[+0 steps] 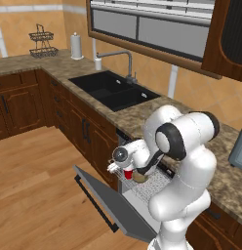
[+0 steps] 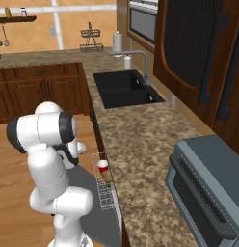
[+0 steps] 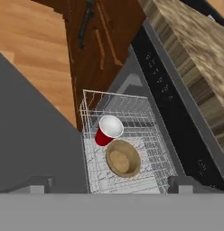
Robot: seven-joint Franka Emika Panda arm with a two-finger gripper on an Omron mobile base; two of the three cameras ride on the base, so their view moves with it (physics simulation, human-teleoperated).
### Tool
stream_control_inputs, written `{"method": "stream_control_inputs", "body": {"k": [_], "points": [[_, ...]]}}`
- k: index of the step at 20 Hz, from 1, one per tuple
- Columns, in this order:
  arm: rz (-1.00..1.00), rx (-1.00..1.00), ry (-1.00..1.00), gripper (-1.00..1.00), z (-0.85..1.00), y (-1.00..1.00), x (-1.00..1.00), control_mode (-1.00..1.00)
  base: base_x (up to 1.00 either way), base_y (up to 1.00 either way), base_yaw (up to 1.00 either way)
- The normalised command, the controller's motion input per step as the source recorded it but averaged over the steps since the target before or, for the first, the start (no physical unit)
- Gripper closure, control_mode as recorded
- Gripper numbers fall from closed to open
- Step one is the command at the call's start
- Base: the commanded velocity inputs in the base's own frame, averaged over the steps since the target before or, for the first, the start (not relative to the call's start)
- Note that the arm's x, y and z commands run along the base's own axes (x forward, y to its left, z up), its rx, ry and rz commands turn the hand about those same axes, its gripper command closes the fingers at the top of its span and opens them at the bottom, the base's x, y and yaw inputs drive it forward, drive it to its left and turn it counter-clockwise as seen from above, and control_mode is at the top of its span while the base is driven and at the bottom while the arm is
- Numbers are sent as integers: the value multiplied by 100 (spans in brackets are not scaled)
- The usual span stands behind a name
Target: Pick up the cup and bowl from the counter, place them in the dishwasher, and close the dishwasher door.
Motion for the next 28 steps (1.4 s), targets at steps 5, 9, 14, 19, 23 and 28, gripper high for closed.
{"method": "stream_control_inputs", "body": {"k": [5,9,14,19,23,28], "points": [[-7,0,-38,-100,100,0,-4,-100,0,0,0],[-6,0,-37,-100,100,0,0,-100,0,0,0],[-5,1,-30,-100,100,0,0,-100,0,0,0],[-7,9,-11,-100,100,0,-8,-100,0,0,0],[-3,21,0,-100,100,-1,-18,-100,0,0,0],[0,34,4,-100,100,0,-20,-100,0,0,0]]}}
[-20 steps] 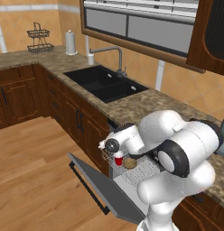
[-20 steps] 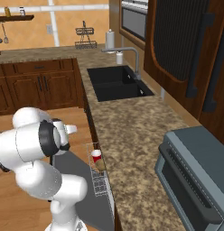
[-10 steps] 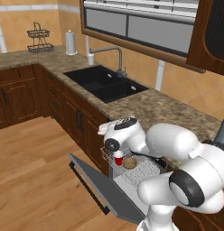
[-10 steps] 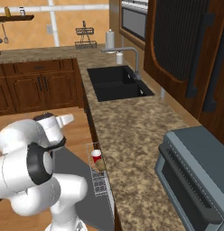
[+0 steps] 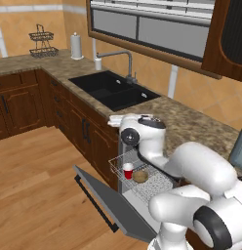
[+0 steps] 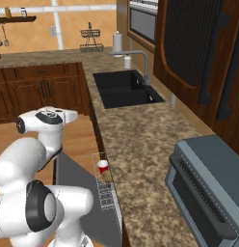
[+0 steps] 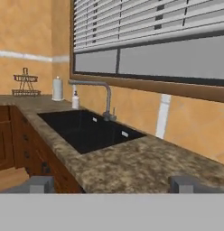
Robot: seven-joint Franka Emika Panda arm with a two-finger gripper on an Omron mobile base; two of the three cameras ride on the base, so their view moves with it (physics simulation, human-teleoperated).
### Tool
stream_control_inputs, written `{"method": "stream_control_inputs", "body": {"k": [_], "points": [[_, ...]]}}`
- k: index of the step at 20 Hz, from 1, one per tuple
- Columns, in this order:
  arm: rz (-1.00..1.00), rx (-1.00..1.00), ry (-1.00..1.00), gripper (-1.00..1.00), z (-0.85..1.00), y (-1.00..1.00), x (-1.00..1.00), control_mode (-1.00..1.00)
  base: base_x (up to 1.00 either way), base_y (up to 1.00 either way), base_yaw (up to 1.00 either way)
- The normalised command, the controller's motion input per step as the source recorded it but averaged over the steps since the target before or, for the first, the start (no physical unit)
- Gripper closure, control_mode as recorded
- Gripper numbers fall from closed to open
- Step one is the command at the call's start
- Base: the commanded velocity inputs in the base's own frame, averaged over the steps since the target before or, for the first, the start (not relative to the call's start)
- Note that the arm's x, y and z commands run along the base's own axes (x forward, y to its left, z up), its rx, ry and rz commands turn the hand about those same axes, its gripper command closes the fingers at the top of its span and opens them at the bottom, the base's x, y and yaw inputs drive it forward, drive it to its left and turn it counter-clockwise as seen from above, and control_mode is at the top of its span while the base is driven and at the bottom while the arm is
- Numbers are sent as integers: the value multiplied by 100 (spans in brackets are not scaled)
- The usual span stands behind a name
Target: Pick up the cup and bowl from the counter, place them in the dishwasher, and close the dishwasher door.
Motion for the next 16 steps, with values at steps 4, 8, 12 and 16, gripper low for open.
{"method": "stream_control_inputs", "body": {"k": [4,8,12,16], "points": [[0,38,32,-100,97,0,-42,-100,0,0,0],[2,29,53,-100,67,0,-55,-100,0,0,0],[7,10,55,-100,82,0,-44,-100,0,0,0],[13,-2,42,-100,-21,47,-35,-100,0,0,0]]}}
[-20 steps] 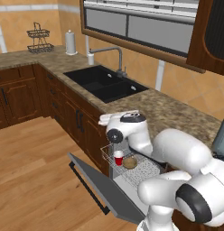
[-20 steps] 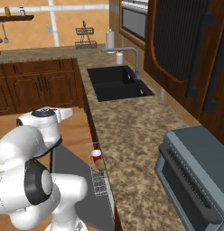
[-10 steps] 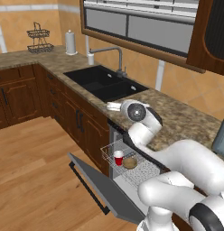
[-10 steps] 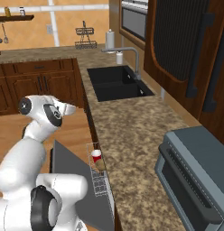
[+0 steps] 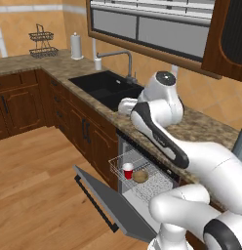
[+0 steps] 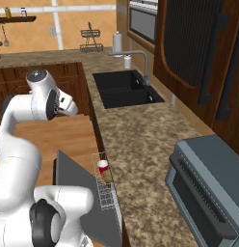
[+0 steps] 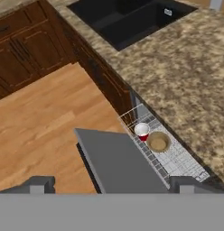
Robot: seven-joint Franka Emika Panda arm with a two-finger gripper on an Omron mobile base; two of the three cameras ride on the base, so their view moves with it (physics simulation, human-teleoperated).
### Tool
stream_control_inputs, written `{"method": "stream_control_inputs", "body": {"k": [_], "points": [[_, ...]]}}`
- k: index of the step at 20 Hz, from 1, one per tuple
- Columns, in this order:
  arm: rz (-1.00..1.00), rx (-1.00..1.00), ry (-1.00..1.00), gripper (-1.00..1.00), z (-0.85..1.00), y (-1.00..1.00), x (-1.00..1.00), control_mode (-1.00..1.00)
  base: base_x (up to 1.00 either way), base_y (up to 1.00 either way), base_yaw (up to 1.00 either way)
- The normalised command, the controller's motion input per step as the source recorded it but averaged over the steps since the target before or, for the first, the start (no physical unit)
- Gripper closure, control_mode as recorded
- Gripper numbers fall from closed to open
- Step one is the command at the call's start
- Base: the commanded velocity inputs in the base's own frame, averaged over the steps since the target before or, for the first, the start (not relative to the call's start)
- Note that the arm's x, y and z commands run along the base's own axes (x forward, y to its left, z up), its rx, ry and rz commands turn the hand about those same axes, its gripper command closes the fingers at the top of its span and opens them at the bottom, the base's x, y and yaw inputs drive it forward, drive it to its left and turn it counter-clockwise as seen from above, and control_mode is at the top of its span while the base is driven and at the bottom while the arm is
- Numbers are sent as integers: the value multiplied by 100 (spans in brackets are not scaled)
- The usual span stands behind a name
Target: Pick up the cup and bowl from the counter, place them in the dishwasher, and close the dishwasher door.
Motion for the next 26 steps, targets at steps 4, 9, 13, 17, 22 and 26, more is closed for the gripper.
{"method": "stream_control_inputs", "body": {"k": [4,9,13,17,22,26], "points": [[13,-12,15,-100,-63,68,-53,-100,0,0,0],[10,-23,5,-100,-77,43,-49,-100,0,0,0],[11,-21,1,-100,-52,44,-40,-100,0,0,0],[12,-19,10,-100,-53,34,-26,-100,0,0,0],[9,-14,9,-100,-49,22,-5,-100,0,0,0],[10,-11,9,-100,-59,11,0,-100,0,0,0]]}}
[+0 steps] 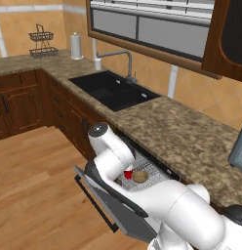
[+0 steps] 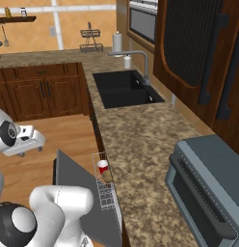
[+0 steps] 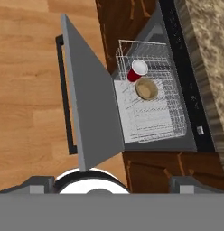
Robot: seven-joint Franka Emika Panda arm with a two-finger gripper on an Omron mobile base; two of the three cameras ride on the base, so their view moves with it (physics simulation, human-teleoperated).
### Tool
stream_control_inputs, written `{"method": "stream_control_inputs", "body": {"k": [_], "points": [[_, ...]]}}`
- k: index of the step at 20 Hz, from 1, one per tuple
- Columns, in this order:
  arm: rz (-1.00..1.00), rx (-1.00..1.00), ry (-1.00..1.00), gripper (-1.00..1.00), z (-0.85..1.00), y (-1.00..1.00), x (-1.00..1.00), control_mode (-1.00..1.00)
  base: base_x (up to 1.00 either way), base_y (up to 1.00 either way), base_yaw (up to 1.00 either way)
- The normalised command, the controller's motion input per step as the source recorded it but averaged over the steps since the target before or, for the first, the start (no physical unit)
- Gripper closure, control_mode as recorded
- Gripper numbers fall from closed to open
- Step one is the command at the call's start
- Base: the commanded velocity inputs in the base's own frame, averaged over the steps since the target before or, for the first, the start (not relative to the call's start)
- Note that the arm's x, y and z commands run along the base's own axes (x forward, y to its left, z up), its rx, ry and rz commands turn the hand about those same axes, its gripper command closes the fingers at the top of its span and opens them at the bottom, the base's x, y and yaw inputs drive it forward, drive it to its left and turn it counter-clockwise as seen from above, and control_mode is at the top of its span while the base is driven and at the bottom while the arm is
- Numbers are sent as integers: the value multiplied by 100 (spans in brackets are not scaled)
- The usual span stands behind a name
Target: Pick up the cup and bowl from the counter, place them in the dishwasher, and close the dishwasher door.
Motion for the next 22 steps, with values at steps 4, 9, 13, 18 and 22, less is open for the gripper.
{"method": "stream_control_inputs", "body": {"k": [4,9,13,18,22], "points": [[5,-4,0,-100,-25,1,-3,-100,0,0,0],[1,0,1,-100,-24,1,0,-100,0,0,0],[0,-5,2,-100,-34,21,0,-100,0,0,0],[0,-7,0,-100,-46,18,0,-100,0,0,0],[0,-8,0,-100,-55,21,0,-100,0,0,0]]}}
